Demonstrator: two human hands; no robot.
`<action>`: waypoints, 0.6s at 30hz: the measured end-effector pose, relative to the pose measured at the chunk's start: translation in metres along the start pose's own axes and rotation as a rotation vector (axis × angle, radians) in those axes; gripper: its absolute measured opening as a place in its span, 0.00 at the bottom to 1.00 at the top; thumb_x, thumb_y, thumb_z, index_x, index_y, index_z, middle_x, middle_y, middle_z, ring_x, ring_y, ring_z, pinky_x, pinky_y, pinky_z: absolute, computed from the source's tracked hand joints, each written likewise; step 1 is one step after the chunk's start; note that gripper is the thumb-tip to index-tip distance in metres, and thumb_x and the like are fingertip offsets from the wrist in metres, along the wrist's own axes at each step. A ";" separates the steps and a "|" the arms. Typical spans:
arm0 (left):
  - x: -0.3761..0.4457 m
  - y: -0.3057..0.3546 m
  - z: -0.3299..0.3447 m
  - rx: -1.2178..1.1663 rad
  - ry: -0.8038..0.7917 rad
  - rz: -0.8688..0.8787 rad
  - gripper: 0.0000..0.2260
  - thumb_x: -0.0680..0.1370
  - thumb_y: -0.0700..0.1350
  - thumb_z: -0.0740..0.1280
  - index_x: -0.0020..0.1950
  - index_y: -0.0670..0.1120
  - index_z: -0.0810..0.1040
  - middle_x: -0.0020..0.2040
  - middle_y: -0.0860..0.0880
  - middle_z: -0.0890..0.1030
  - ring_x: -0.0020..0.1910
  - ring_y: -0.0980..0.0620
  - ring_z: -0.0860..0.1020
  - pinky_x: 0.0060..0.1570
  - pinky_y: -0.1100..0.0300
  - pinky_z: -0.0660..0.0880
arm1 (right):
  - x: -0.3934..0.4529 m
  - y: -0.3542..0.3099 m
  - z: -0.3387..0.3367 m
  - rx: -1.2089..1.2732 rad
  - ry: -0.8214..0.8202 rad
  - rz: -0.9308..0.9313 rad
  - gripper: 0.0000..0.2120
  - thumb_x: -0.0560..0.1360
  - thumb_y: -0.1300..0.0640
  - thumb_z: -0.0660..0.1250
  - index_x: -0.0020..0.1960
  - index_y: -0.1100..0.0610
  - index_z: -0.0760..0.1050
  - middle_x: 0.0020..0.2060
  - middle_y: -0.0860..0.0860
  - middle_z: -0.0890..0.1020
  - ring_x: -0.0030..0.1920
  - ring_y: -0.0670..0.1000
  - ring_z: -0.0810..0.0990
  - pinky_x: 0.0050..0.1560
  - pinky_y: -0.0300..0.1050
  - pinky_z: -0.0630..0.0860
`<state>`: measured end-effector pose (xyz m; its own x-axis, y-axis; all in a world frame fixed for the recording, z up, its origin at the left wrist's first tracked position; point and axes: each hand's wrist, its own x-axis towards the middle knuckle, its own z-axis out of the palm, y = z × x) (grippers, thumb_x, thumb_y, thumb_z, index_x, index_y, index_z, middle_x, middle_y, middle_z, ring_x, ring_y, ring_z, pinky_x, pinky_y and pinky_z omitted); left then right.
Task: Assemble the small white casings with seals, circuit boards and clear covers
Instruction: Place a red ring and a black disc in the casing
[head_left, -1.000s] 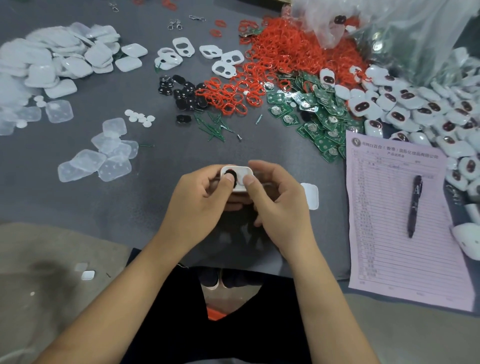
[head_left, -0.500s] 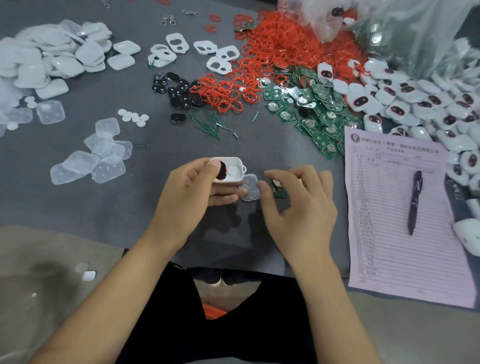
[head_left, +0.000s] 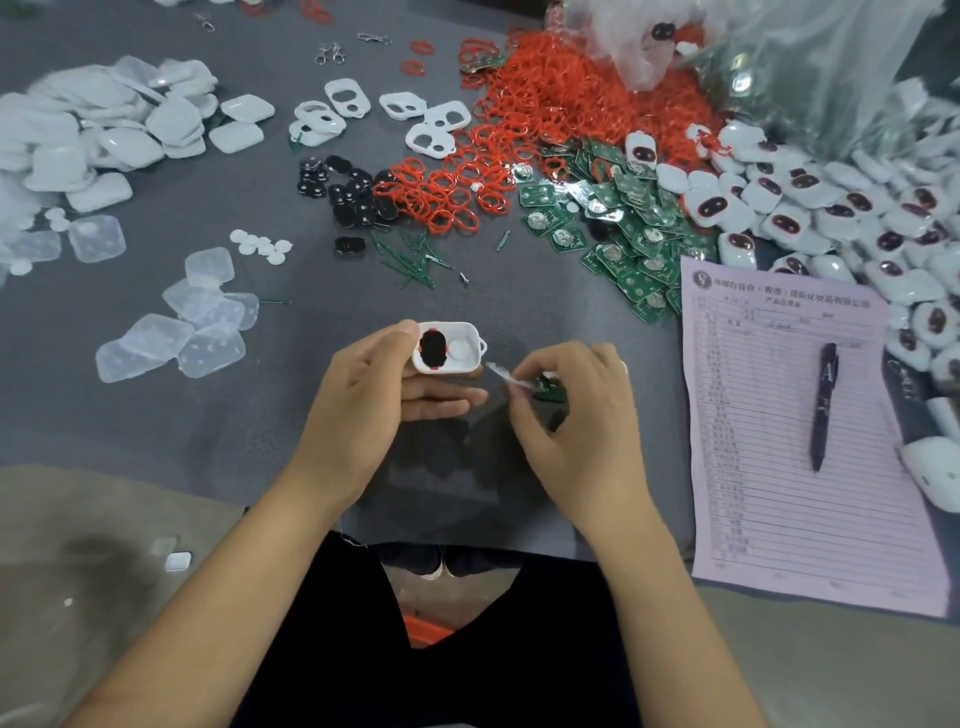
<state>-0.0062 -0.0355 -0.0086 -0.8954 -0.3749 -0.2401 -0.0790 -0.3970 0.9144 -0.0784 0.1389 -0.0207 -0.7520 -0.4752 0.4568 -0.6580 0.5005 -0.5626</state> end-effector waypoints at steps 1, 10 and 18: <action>0.000 0.000 0.000 0.000 0.000 -0.004 0.20 0.82 0.53 0.57 0.56 0.41 0.82 0.48 0.38 0.87 0.45 0.37 0.87 0.40 0.58 0.83 | 0.000 0.000 -0.001 0.077 0.026 0.068 0.06 0.76 0.58 0.73 0.49 0.51 0.77 0.44 0.39 0.78 0.45 0.49 0.75 0.48 0.45 0.71; 0.000 0.001 0.000 0.032 -0.022 -0.014 0.22 0.82 0.53 0.55 0.58 0.41 0.82 0.49 0.39 0.87 0.45 0.38 0.87 0.39 0.59 0.82 | -0.003 -0.006 -0.010 0.360 0.187 0.173 0.07 0.79 0.54 0.73 0.51 0.42 0.83 0.36 0.43 0.82 0.32 0.44 0.76 0.37 0.31 0.69; -0.002 0.001 0.000 0.052 -0.023 0.011 0.21 0.82 0.53 0.56 0.58 0.41 0.82 0.49 0.39 0.87 0.45 0.38 0.87 0.40 0.59 0.82 | -0.004 -0.013 -0.013 0.469 0.169 0.246 0.04 0.76 0.52 0.73 0.47 0.43 0.80 0.42 0.43 0.84 0.37 0.43 0.81 0.36 0.35 0.75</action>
<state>-0.0049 -0.0350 -0.0076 -0.9060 -0.3595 -0.2233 -0.0917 -0.3485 0.9328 -0.0674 0.1438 -0.0068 -0.9027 -0.2431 0.3551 -0.4030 0.1879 -0.8957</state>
